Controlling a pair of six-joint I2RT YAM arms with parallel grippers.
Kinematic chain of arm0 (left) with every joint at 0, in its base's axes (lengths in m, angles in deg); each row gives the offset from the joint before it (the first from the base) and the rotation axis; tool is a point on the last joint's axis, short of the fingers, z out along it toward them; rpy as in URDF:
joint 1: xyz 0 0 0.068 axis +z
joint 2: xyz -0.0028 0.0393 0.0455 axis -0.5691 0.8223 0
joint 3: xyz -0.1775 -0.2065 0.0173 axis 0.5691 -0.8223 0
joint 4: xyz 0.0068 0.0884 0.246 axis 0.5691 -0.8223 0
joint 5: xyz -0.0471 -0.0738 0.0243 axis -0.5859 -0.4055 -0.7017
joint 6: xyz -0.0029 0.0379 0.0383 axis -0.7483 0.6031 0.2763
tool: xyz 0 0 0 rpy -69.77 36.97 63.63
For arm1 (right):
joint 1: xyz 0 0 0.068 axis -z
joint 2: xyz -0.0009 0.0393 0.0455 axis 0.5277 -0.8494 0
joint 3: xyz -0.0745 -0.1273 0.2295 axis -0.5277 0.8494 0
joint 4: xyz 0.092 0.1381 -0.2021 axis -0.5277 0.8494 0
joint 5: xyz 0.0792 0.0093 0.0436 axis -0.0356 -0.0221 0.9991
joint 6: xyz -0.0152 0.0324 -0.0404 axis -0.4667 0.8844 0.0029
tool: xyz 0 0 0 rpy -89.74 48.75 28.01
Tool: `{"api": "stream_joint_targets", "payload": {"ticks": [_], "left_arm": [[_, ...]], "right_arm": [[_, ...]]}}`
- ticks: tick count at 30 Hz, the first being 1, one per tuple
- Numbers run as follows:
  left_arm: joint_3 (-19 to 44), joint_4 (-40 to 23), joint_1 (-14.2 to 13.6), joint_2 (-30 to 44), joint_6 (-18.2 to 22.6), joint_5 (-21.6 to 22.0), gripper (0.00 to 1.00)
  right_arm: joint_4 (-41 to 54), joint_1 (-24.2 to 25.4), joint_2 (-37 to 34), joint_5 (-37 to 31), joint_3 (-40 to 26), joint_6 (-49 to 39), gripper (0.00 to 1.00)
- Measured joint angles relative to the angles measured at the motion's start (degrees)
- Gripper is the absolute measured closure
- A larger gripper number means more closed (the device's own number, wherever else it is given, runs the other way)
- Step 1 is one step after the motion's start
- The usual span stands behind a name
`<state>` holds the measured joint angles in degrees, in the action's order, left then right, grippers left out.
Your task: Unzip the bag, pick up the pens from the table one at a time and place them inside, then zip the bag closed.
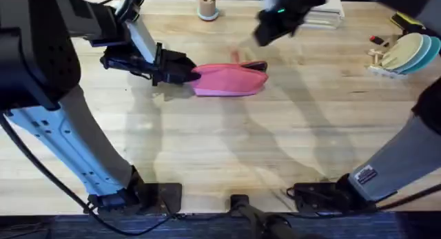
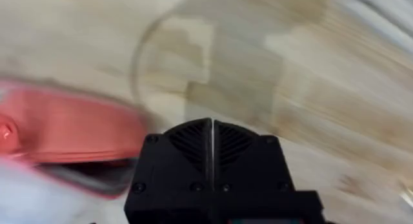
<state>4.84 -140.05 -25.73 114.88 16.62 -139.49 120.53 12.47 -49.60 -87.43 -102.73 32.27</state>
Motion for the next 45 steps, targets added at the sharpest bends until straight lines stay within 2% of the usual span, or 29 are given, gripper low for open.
{"api": "stream_joint_targets", "payload": {"ticks": [5,22,30,36,41,42,44,45], "left_arm": [[0.0,-0.1,1.1,0.0,0.0,1.0,0.958],[0.0,-0.1,1.0,0.0,0.0,1.2,0.958],[0.0,-0.1,1.0,0.0,0.0,1.2,0.958],[0.0,-0.1,1.0,0.0,0.0,1.2,0.958],[0.0,-0.1,1.0,0.0,0.0,1.2,0.958],[0.0,-0.1,1.0,0.0,0.0,1.2,0.958],[0.0,-0.1,1.0,0.0,0.0,1.2,0.958],[0.0,-0.1,1.0,0.0,0.0,1.2,0.958]], "right_arm": [[1.1,6.5,0.4,-5.2,-0.2,-0.2,0.972],[1.4,6.6,0.7,-6.5,-0.2,-0.7,0.972],[1.5,5.1,2.7,-6.7,-0.2,-0.7,0.971],[1.5,2.0,6.7,-6.7,-0.3,-0.7,0.971],[1.6,-1.2,7.5,-6.7,-0.3,-0.6,0.971],[1.6,-1.9,7.5,-6.7,-0.3,0.3,0.918],[1.6,-3.4,7.5,-6.7,-0.3,1.6,0.654],[1.6,-4.3,7.5,-6.7,-0.4,2.5,0.492]]}}
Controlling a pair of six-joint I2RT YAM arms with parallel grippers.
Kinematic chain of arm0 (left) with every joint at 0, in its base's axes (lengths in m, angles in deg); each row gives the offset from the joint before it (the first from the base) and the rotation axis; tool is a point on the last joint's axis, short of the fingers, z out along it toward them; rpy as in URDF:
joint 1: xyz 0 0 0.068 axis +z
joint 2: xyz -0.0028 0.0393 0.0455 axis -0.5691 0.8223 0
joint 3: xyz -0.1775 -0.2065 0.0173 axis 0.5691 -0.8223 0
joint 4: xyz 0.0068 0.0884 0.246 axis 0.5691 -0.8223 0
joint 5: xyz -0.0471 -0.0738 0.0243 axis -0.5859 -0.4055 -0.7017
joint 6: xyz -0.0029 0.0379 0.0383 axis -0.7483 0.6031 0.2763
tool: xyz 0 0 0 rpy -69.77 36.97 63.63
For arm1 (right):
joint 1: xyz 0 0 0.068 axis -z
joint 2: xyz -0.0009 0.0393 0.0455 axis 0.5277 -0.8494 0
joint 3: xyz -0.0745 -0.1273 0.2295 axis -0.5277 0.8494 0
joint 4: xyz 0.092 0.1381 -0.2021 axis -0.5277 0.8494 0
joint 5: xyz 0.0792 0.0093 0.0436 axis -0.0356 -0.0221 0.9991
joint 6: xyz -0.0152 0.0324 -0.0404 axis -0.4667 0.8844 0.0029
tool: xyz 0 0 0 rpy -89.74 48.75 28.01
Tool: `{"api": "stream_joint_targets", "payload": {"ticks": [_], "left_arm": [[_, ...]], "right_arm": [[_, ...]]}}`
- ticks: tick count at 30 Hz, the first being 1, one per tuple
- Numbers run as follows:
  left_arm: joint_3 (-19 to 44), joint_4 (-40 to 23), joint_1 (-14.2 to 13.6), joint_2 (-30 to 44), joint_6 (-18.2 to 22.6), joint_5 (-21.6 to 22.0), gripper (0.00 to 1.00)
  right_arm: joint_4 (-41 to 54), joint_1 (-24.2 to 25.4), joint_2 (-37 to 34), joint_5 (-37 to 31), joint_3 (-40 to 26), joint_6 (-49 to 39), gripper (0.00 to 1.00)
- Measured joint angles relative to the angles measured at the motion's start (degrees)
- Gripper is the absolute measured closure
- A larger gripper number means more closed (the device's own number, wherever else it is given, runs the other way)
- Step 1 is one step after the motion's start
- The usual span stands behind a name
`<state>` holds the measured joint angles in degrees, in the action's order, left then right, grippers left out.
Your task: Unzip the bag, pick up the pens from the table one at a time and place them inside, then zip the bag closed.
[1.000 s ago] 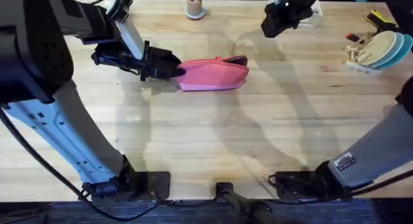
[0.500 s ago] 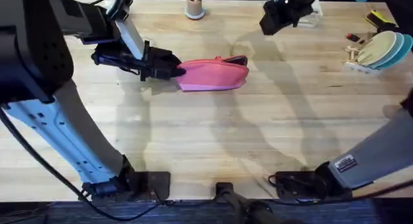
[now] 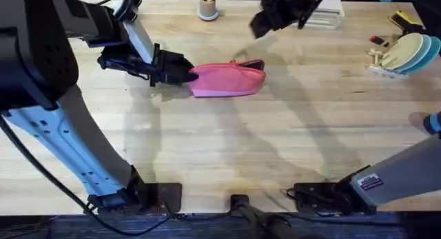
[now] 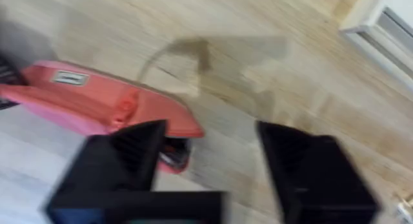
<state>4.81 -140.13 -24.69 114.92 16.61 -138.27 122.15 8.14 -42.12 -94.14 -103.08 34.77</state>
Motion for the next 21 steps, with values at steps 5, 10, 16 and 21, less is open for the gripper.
{"api": "stream_joint_targets", "payload": {"ticks": [5,10,16,21], "left_arm": [[0.0,0.0,0.0,0.0,0.0,0.0,0.958],[0.0,0.0,0.0,0.0,0.0,0.0,0.958],[0.0,0.0,0.0,0.0,0.0,0.0,0.958],[0.0,0.0,0.0,0.0,0.0,0.0,0.958]], "right_arm": [[0.0,-5.0,0.1,0.0,0.0,2.7,0.005],[0.0,-7.0,1.7,0.0,0.0,6.0,0.005],[0.0,-7.1,4.2,0.0,0.0,11.9,0.003],[4.3,-7.1,4.9,0.0,-3.7,17.4,0.004]]}}
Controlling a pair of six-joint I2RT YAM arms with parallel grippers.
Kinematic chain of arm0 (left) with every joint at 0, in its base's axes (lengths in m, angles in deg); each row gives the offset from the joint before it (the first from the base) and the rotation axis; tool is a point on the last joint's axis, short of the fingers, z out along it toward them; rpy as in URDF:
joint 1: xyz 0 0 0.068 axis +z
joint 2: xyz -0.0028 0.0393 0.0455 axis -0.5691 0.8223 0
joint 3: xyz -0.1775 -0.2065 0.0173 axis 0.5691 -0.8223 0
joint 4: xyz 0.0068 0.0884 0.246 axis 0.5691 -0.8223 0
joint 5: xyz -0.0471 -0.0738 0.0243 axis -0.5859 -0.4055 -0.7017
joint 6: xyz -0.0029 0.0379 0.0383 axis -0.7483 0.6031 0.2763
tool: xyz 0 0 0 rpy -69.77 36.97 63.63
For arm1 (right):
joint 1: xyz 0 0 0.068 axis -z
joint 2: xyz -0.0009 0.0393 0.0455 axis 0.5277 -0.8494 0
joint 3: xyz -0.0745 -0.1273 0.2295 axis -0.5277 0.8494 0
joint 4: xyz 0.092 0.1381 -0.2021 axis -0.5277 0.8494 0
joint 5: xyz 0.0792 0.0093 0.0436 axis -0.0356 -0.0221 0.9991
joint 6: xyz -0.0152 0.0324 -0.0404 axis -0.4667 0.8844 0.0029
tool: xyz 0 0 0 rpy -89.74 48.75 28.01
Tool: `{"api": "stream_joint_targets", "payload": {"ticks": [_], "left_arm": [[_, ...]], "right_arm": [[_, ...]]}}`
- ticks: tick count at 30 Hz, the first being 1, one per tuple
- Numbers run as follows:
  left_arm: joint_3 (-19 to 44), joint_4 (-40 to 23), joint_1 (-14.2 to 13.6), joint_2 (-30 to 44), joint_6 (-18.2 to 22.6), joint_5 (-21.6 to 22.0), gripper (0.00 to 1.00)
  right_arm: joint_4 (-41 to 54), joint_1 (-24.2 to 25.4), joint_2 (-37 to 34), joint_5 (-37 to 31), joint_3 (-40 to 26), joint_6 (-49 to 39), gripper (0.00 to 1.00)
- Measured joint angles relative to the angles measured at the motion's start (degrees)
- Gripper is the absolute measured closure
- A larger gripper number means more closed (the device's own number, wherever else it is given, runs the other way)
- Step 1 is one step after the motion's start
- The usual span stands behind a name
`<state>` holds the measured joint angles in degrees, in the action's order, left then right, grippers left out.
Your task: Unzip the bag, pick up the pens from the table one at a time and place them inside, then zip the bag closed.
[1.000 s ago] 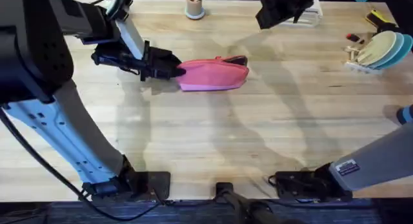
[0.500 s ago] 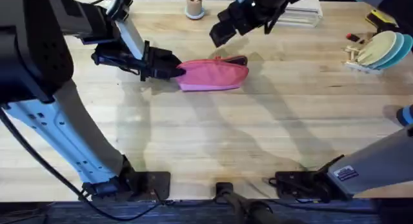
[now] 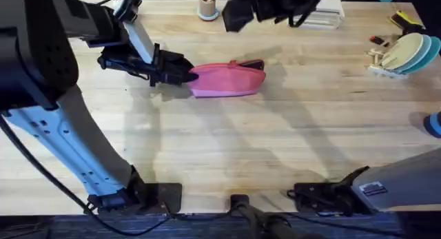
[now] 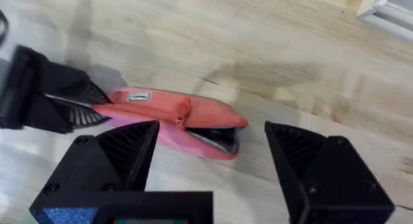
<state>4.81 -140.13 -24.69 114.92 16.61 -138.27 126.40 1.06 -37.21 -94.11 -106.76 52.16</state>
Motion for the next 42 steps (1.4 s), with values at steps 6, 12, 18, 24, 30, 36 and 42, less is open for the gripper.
{"api": "stream_joint_targets", "payload": {"ticks": [6,12,18,24,30,36,42], "left_arm": [[0.0,0.0,0.0,0.0,0.0,0.0,0.958],[0.0,0.0,0.0,0.0,0.0,0.0,0.958],[0.0,0.0,0.0,0.0,0.0,0.0,0.958],[0.0,0.0,0.0,0.0,0.0,0.0,0.958],[0.0,0.0,0.0,0.0,0.0,0.0,0.958],[0.0,0.0,0.0,0.0,0.0,0.0,0.958],[0.0,0.0,0.0,0.0,0.0,0.0,0.958]], "right_arm": [[0.4,0.2,0.0,2.5,-2.6,5.0,0.004],[1.4,1.1,0.0,8.5,-2.7,9.5,0.004],[3.1,1.4,0.0,10.0,-2.7,10.8,0.004],[3.2,1.4,0.0,10.8,-2.7,11.0,0.004],[3.2,1.4,-0.1,10.8,-2.7,11.0,0.003],[3.3,1.4,-1.0,10.9,-2.7,11.1,0.004],[3.3,1.4,-4.2,11.0,-2.7,11.2,0.004]]}}
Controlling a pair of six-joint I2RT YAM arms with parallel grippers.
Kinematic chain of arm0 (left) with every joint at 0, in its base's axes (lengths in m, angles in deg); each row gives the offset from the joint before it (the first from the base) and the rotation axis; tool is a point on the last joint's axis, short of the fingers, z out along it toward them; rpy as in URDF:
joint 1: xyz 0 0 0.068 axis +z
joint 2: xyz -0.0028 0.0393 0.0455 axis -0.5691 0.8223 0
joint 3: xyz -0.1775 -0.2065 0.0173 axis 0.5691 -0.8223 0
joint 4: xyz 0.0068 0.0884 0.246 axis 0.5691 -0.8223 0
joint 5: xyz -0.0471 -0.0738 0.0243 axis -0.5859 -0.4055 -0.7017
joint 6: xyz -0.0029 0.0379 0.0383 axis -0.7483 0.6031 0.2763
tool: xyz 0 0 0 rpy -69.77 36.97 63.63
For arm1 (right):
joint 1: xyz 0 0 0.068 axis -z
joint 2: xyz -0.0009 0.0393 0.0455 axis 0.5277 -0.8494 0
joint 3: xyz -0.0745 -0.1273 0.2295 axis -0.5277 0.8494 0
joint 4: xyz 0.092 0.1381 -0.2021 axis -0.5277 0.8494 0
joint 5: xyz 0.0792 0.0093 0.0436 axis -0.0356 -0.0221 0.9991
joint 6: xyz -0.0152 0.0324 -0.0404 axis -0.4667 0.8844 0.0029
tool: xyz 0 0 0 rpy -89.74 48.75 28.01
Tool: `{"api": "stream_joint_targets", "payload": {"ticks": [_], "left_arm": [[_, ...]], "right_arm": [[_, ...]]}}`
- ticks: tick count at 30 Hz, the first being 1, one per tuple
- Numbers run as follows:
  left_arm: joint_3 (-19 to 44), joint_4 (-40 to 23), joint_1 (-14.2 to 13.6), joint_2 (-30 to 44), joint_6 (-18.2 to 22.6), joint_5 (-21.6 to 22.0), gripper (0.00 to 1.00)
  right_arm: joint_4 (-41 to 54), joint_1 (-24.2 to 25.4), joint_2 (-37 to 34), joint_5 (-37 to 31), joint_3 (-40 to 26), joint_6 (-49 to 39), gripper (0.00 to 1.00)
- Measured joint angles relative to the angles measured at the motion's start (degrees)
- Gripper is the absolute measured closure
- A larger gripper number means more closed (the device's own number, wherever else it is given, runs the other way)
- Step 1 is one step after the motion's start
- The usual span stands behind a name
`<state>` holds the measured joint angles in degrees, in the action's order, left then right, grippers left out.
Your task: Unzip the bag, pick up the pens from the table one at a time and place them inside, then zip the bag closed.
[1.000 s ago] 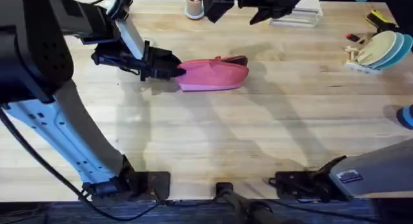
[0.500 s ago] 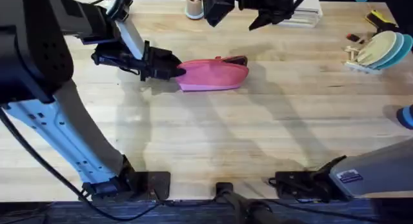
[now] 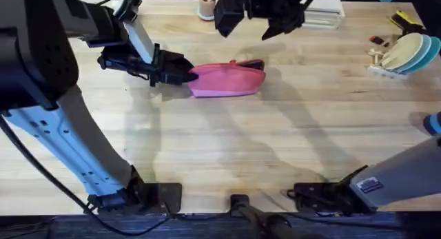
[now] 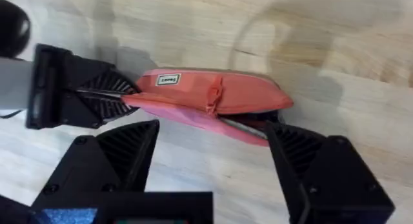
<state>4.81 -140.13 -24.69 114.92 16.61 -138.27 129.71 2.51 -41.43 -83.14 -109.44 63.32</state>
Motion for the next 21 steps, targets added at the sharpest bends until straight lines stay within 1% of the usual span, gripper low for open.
{"api": "stream_joint_targets", "payload": {"ticks": [17,21], "left_arm": [[0.0,0.0,0.0,0.0,0.0,0.0,0.958],[0.0,0.0,0.0,0.0,0.0,0.0,0.958]], "right_arm": [[-0.8,0.0,-7.8,0.0,0.0,0.0,0.003],[-2.3,0.0,-9.5,0.0,0.0,0.0,0.003]]}}
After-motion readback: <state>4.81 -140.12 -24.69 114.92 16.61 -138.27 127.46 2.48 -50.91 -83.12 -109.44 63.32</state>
